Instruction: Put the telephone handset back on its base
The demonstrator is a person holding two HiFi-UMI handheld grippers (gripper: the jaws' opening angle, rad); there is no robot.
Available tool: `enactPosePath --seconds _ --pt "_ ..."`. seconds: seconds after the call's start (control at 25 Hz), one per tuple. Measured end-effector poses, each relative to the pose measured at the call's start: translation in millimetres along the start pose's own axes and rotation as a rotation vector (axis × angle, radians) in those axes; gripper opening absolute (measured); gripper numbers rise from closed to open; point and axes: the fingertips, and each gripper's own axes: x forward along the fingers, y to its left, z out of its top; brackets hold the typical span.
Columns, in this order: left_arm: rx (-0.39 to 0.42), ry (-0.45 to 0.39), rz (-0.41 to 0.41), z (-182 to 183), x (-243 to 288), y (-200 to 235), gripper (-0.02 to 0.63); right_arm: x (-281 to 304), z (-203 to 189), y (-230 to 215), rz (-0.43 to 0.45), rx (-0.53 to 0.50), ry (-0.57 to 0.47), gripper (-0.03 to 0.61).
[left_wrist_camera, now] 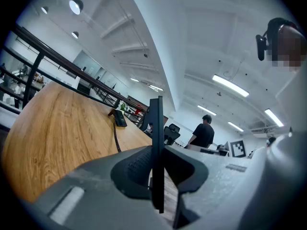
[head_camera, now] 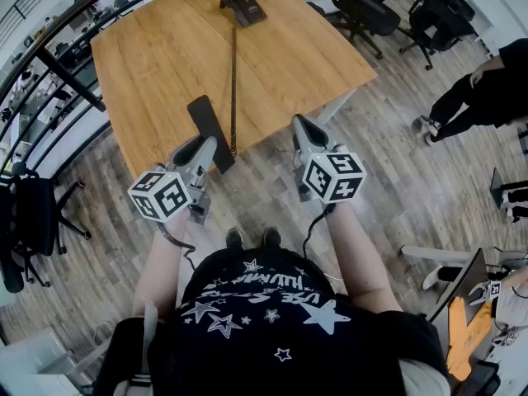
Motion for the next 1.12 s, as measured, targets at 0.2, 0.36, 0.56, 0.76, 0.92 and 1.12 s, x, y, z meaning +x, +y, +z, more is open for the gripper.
enactPosePath --seconds 0.2,0.36,0.56,0.76,0.92,1.12 --pt "0.017 0.014 0.014 -9 6 -12 0.078 -3 -1 -3 0.013 0.010 0.003 0.000" --pt "0.026 0.022 0.019 -14 5 -18 0.078 -7 -4 -2 0.027 0.008 0.007 0.000" --pt "0.040 0.017 0.022 -14 6 -23 0.078 -11 -6 -3 0.039 0.007 0.010 0.000" --pt "0.032 0.005 0.029 -16 7 -27 0.078 -15 -7 -4 0.055 0.002 0.010 0.000" --pt "0.023 0.005 0.048 -20 14 -30 0.078 -20 -5 -11 0.082 -0.019 -0.013 0.000" --pt "0.031 -0.013 0.075 -21 24 -37 0.078 -27 -3 -32 0.103 0.000 -0.030 0.002"
